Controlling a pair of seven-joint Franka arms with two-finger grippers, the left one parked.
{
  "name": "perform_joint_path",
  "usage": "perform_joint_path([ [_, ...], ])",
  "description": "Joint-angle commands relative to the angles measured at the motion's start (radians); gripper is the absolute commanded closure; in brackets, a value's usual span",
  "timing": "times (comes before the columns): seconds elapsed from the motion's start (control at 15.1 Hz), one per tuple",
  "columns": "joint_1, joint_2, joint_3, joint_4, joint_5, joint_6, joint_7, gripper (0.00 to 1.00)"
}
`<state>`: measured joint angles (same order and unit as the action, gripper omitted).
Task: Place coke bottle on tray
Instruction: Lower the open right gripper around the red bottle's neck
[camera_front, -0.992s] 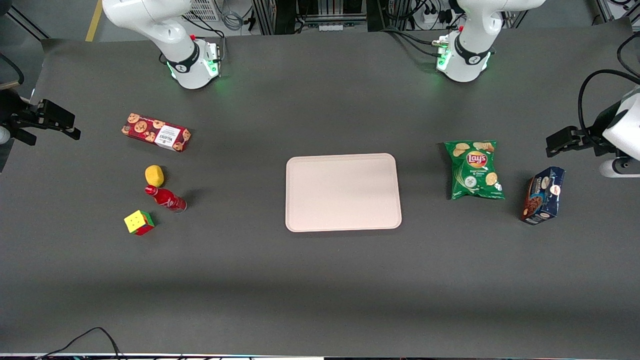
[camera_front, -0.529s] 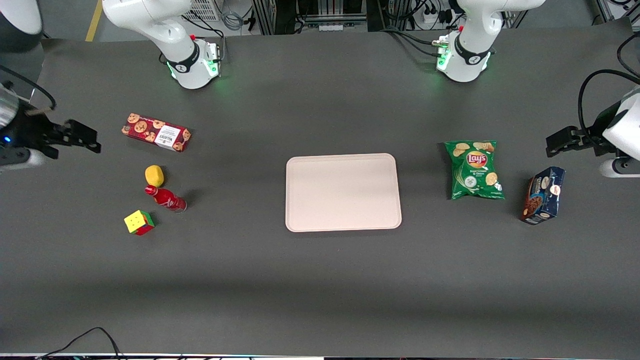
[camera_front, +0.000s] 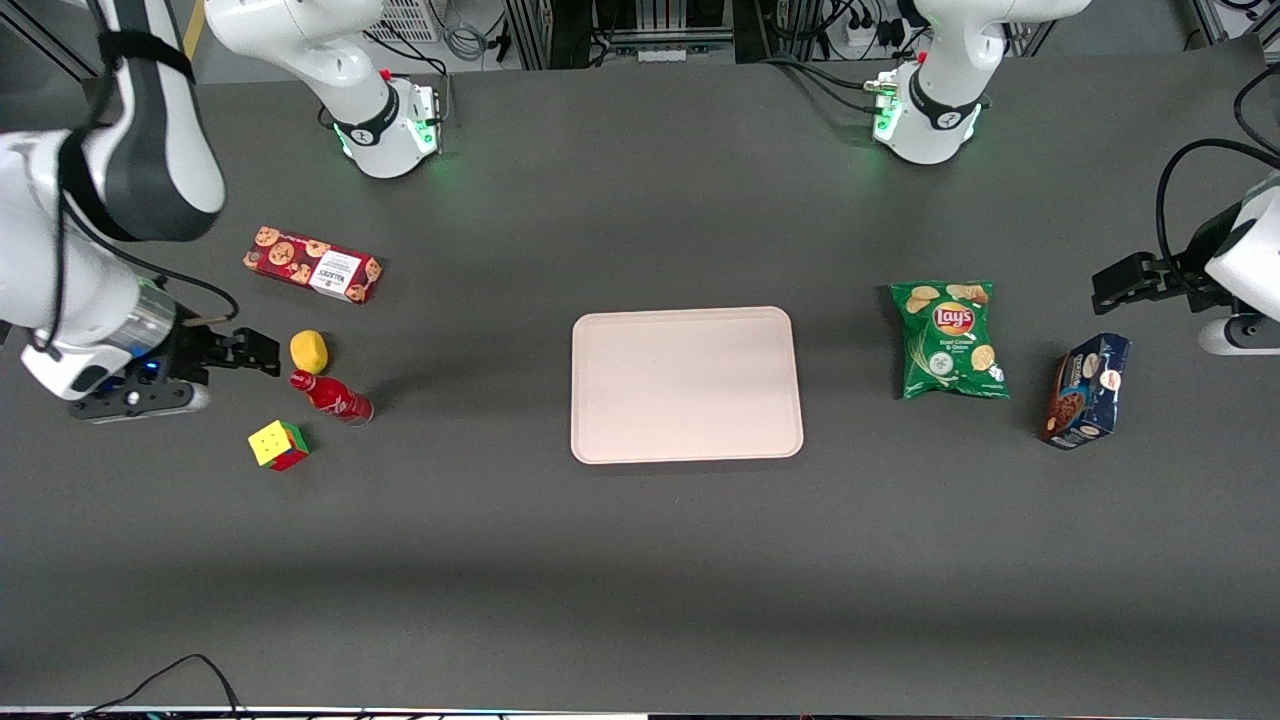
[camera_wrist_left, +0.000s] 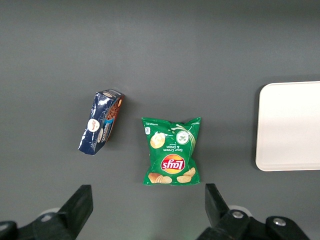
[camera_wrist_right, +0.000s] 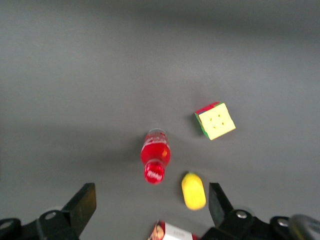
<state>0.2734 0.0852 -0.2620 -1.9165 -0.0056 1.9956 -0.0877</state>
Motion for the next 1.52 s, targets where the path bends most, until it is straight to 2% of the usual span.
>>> perform_joint_path([
  [0.0,0.004,-0.053,0.003,-0.214,-0.002,0.213,0.016,0.0],
  [0.2,0.003,-0.05,0.003,-0.306,-0.002,0.319,0.008,0.0],
  [0.99,-0.008,-0.004,0.003,-0.377,-0.001,0.437,-0.03,0.02],
  [1.19,-0.011,0.005,0.003,-0.377,-0.001,0.451,-0.072,0.24],
  [1.45,-0.011,0.007,0.003,-0.377,-0.001,0.451,-0.073,0.66],
])
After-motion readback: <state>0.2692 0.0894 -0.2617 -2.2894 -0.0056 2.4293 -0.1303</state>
